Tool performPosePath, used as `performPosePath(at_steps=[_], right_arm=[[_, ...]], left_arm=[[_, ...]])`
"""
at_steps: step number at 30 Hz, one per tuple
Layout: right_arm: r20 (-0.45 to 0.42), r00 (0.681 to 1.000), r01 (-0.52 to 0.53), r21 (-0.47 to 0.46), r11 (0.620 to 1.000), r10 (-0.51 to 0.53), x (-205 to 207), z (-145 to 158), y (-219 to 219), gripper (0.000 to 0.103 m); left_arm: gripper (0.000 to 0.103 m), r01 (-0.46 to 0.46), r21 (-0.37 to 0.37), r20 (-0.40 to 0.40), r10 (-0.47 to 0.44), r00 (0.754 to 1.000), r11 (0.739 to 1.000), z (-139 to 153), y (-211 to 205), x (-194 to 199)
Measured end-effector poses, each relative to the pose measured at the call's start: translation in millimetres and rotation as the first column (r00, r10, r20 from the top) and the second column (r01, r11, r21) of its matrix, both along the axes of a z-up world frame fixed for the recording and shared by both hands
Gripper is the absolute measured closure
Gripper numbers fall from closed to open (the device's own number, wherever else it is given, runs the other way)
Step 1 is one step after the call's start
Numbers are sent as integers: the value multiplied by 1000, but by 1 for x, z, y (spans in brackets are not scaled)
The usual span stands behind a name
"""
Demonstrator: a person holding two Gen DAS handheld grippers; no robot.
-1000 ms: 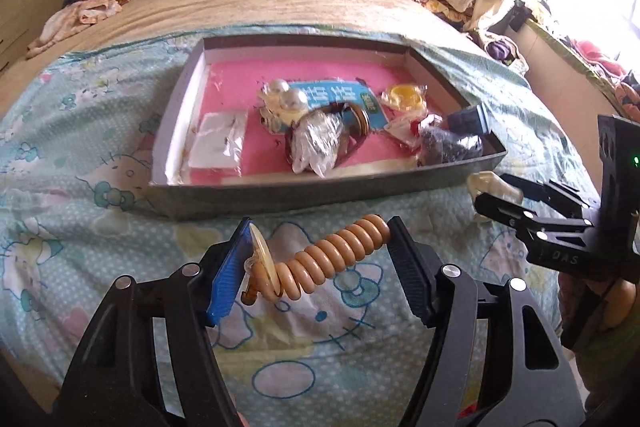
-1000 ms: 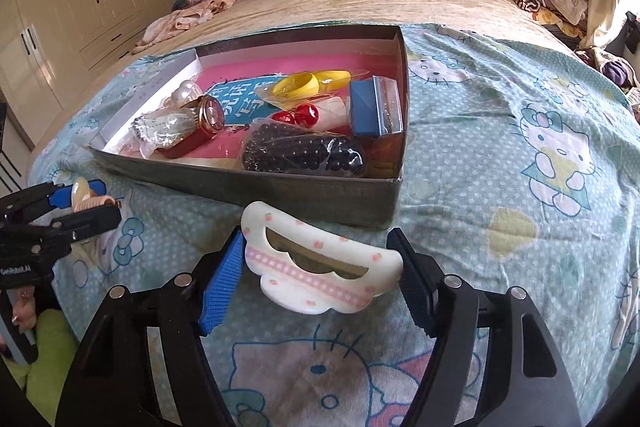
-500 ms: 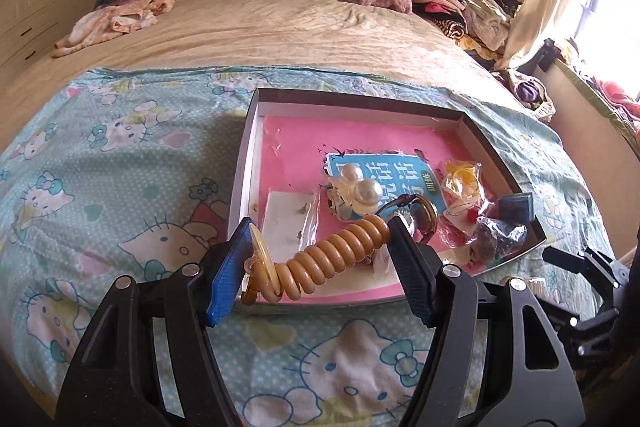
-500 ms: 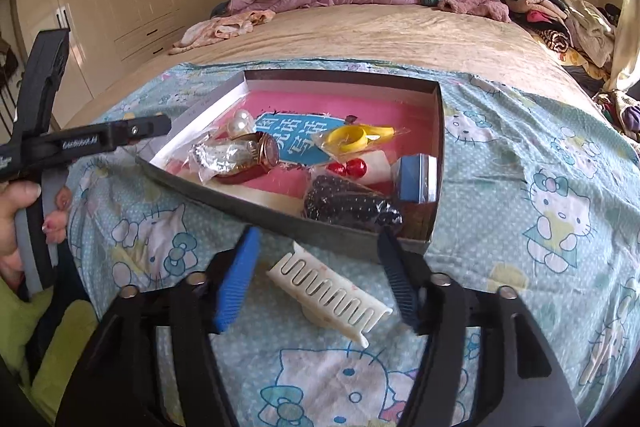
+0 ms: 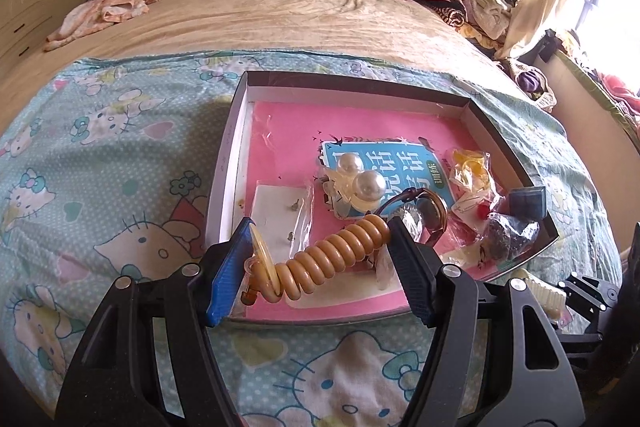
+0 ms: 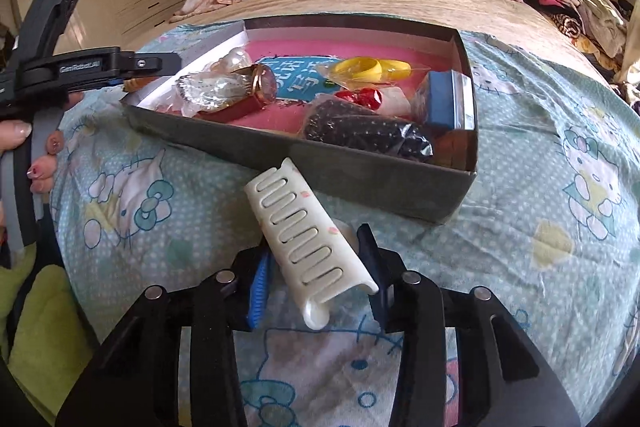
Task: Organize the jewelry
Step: 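Carry the bracelet and hair clip into the box and open both grippers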
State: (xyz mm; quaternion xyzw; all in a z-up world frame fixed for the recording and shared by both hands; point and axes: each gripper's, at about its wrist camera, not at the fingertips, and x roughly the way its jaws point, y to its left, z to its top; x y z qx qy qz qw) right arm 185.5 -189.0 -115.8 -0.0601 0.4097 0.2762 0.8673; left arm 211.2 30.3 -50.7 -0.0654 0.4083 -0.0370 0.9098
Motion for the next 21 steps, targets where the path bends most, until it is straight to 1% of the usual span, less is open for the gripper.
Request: performPosePath(at_steps=[3, 6, 9, 11, 15, 20, 21], right_arm=[[23, 999, -30, 46, 998, 29, -9, 19, 0, 68], [82, 995, -69, 75, 995, 63, -13, 44, 5, 68], [129, 990, -72, 75, 995, 61, 2, 58, 12, 68], [126, 991, -63, 79, 995, 52, 19, 59, 17, 68], [109, 993, -51, 45, 998, 46, 44, 51, 32, 68], [73, 997, -41, 40, 998, 38, 52, 42, 38, 67], [67, 997, -42, 44, 998, 39, 51, 42, 37, 64]], left_arm=[[44, -4, -1, -1, 4, 1000, 1000, -1, 2, 2], [44, -12, -1, -1, 12, 1000, 1000, -2, 4, 6], [44, -16, 1, -10, 16, 1000, 1000, -5, 5, 10], [44, -19, 7, -16, 19, 1000, 1000, -8, 6, 11], [43, -19, 9, -22, 19, 1000, 1000, -9, 6, 11], [43, -15, 11, -24, 15, 1000, 1000, -9, 5, 10], [42, -14, 10, -25, 15, 1000, 1000, -8, 5, 9]])
